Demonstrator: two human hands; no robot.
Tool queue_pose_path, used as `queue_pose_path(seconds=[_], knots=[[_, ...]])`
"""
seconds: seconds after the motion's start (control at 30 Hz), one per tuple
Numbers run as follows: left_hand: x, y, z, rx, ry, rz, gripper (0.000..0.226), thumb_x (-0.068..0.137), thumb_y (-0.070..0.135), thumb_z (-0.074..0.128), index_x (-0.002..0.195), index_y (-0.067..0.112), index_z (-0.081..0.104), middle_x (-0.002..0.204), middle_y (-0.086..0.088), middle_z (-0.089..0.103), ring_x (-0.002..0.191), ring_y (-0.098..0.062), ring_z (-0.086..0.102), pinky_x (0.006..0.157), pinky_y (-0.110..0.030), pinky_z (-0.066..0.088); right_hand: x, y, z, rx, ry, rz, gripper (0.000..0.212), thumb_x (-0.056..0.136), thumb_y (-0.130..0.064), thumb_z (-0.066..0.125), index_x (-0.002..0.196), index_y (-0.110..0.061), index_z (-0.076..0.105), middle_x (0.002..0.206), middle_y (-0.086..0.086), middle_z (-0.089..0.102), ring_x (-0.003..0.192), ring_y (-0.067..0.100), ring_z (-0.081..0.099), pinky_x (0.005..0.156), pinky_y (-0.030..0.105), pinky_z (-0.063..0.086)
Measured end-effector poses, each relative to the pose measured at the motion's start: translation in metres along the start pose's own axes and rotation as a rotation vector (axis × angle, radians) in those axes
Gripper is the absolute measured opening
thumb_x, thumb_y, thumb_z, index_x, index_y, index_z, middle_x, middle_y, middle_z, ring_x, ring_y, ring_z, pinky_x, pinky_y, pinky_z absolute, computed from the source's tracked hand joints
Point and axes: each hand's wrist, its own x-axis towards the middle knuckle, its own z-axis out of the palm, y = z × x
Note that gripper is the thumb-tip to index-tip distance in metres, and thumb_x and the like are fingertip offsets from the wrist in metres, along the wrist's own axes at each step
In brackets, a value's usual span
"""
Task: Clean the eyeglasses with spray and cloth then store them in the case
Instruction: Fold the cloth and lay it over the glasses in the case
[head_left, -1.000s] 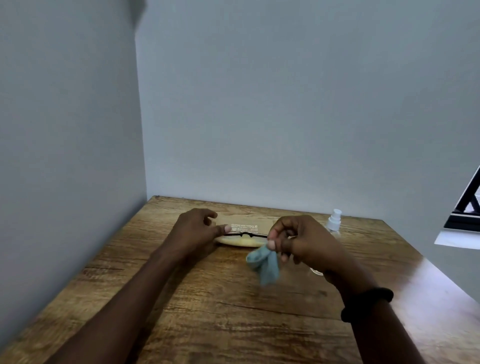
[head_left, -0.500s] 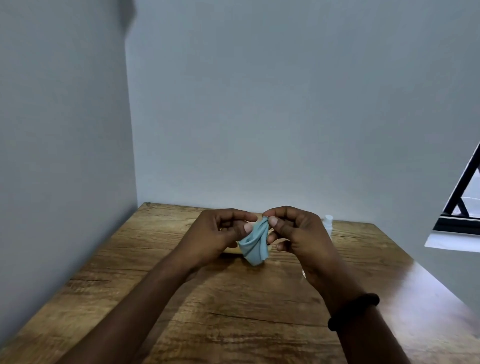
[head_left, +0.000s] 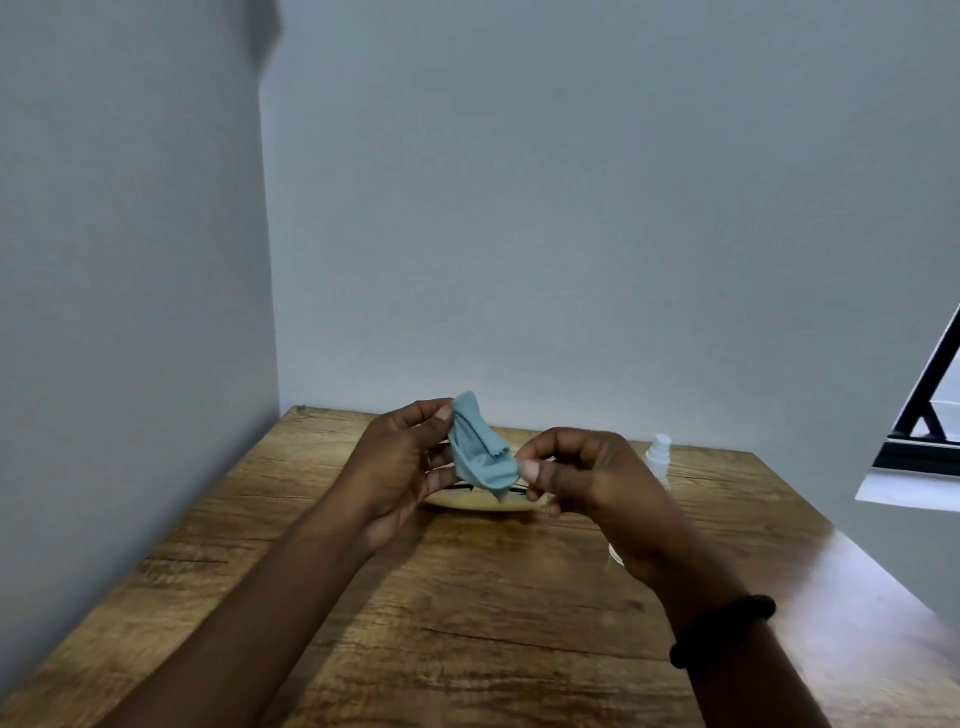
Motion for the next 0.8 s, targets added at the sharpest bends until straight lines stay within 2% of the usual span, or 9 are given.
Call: queue_pose_path(seconds=[0.1, 0.13, 0.2, 0.33, 0.4, 0.5, 0.6, 0.7, 0.8], knots=[[-0.002, 0.003, 0.003, -0.184, -0.023, -0.032, 0.021, 0.103, 0.007, 0.048, 0.110, -0.001, 0.066, 0.094, -0.014, 0.077, 0.078, -0.022, 0.076, 0.065, -0.034, 0.064, -0.003, -0.002, 0.000, -0.183, -0.354, 0.037, 0.007, 0.087, -0.010, 0.074, 0.093, -0.012, 0.078, 0.081, 0.006, 0.074, 0.066, 0.012, 0.062, 0.059, 0.022, 0.048], [-0.003, 0.004, 0.003, -0.241, -0.025, -0.051, 0.020, 0.104, 0.006, 0.047, 0.108, 0.000, 0.066, 0.091, -0.014, 0.078, 0.076, -0.021, 0.077, 0.065, -0.033, 0.064, -0.003, -0.001, 0.002, -0.218, -0.389, 0.035, 0.006, 0.088, -0.011, 0.074, 0.092, -0.011, 0.078, 0.080, 0.006, 0.074, 0.062, 0.012, 0.062, 0.057, 0.022, 0.048], [-0.004, 0.006, 0.004, -0.311, -0.026, -0.077, 0.017, 0.103, 0.007, 0.048, 0.105, 0.001, 0.065, 0.089, -0.015, 0.078, 0.073, -0.020, 0.077, 0.066, -0.032, 0.065, -0.001, 0.001, 0.007, -0.205, -0.280, 0.044, 0.006, 0.089, -0.013, 0.074, 0.086, -0.009, 0.077, 0.072, 0.006, 0.072, 0.054, 0.011, 0.059, 0.052, 0.021, 0.045], [-0.004, 0.006, 0.004, -0.293, -0.014, -0.071, 0.016, 0.101, 0.005, 0.051, 0.110, 0.001, 0.063, 0.089, -0.014, 0.078, 0.072, -0.018, 0.077, 0.064, -0.031, 0.064, 0.003, 0.007, 0.018, -0.080, 0.100, 0.017, 0.011, 0.089, -0.011, 0.073, 0.086, 0.000, 0.073, 0.064, 0.007, 0.066, 0.047, 0.013, 0.052, 0.049, 0.023, 0.040], [-0.004, 0.005, 0.005, -0.266, -0.025, -0.070, 0.016, 0.101, 0.005, 0.051, 0.111, 0.001, 0.063, 0.092, -0.015, 0.078, 0.073, -0.018, 0.077, 0.064, -0.031, 0.064, 0.004, 0.006, 0.027, -0.077, 0.236, -0.091, 0.005, 0.088, -0.010, 0.074, 0.085, -0.007, 0.075, 0.069, 0.006, 0.068, 0.051, 0.015, 0.056, 0.050, 0.024, 0.044], [-0.004, 0.003, 0.005, -0.239, -0.032, -0.065, 0.018, 0.103, 0.005, 0.049, 0.111, -0.001, 0.064, 0.100, -0.018, 0.078, 0.079, -0.020, 0.078, 0.075, -0.035, 0.064, 0.003, 0.009, 0.038, -0.341, 0.406, -0.346, 0.008, 0.083, -0.015, 0.078, 0.085, -0.018, 0.071, 0.082, -0.007, 0.070, 0.067, 0.012, 0.063, 0.058, 0.019, 0.048], [-0.004, 0.001, 0.004, -0.239, -0.053, -0.079, 0.021, 0.104, 0.004, 0.047, 0.115, -0.005, 0.062, 0.110, -0.023, 0.075, 0.089, -0.025, 0.077, 0.078, -0.040, 0.064, 0.001, 0.010, 0.042, -0.621, 0.442, -0.579, 0.018, 0.081, -0.021, 0.078, 0.095, -0.021, 0.067, 0.095, -0.014, 0.060, 0.080, 0.008, 0.060, 0.064, 0.013, 0.043], [-0.005, -0.002, 0.004, -0.207, -0.069, -0.095, 0.022, 0.104, 0.001, 0.044, 0.116, -0.006, 0.062, 0.100, -0.020, 0.074, 0.077, -0.024, 0.076, 0.065, -0.035, 0.065, -0.002, 0.010, 0.047, -0.794, 0.399, -0.640, 0.026, 0.080, -0.029, 0.075, 0.103, -0.019, 0.068, 0.110, -0.006, 0.054, 0.100, 0.010, 0.054, 0.074, 0.025, 0.049], [-0.003, -0.005, 0.001, -0.193, -0.065, -0.109, 0.027, 0.104, 0.000, 0.043, 0.122, -0.007, 0.061, 0.101, -0.021, 0.071, 0.080, -0.025, 0.072, 0.070, -0.035, 0.065, -0.002, 0.014, 0.052, -0.907, 0.362, -0.618, 0.030, 0.079, -0.033, 0.074, 0.104, -0.019, 0.067, 0.120, -0.002, 0.052, 0.110, 0.015, 0.051, 0.079, 0.035, 0.052]])
